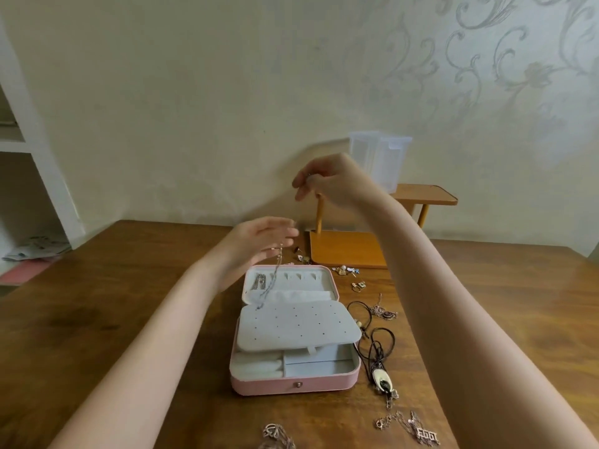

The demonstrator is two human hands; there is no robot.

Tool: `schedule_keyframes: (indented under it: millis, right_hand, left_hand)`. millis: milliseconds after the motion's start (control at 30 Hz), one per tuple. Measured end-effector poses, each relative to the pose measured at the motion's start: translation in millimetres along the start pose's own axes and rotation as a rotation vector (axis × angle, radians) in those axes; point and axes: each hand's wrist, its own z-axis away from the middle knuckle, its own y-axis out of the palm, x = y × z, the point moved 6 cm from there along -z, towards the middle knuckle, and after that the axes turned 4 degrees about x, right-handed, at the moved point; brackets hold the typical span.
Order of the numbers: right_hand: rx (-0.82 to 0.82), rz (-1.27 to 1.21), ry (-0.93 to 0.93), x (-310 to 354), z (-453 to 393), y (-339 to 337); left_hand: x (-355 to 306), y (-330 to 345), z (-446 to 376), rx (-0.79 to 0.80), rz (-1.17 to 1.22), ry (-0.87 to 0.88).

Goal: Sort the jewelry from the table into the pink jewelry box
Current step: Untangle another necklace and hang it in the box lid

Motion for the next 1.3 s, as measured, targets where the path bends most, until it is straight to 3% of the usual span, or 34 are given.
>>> schedule_keyframes:
  millis: [67,133,233,333,400,533,667,1033,1300]
  right_hand:
    - [-0.002,-0.003,-0.04,7.3,-3.8,5.0]
    - [-0.052,0.023,-0.074,12.4,-6.5,3.8]
    - [-0.106,-0.003,-0.06,12.4,-9.2,-2.1]
    - [-0.089,-0.216,0.04,6.7,-10.1,-5.7]
    - [-0.077,-0.366,0.086,4.6,-11.8,-4.9]
    - [-0.135,-0.524,0.157,1.3,-17.1,-4.2]
    - [-0.175,-0.648,0.165,5.9,-18.7,-5.9]
    - [-0.003,-0.615,0.146,14.4,-19.1,20.2]
    - [0.107,-0.62,0.139,6.8,-4.2,46.8]
  left_hand:
    - [25.3,-25.5,7.0,-0.128,0.009,-0.102]
    - [53.0,-42.4,9.9,-0.269,-0.189,-0.251]
    - [85.5,-45.9,1.5,-0.293,-0.492,-0.432]
    - [96.0,-44.2,-10.9,-0.288,-0.797,-0.474]
    - [94.1,-43.8,-14.0,-0.351,-0.866,-0.421]
    - [74.3,-41.5,-7.4,-0.502,-0.718,-0.203]
    - [57.7,-44.3,2.0,-0.526,-0.482,-0.04]
    - [55.0,-43.4,14.5,-0.485,-0.164,-0.042]
    - [50.2,-34.0,3.6,-0.31,-0.119,-0.075]
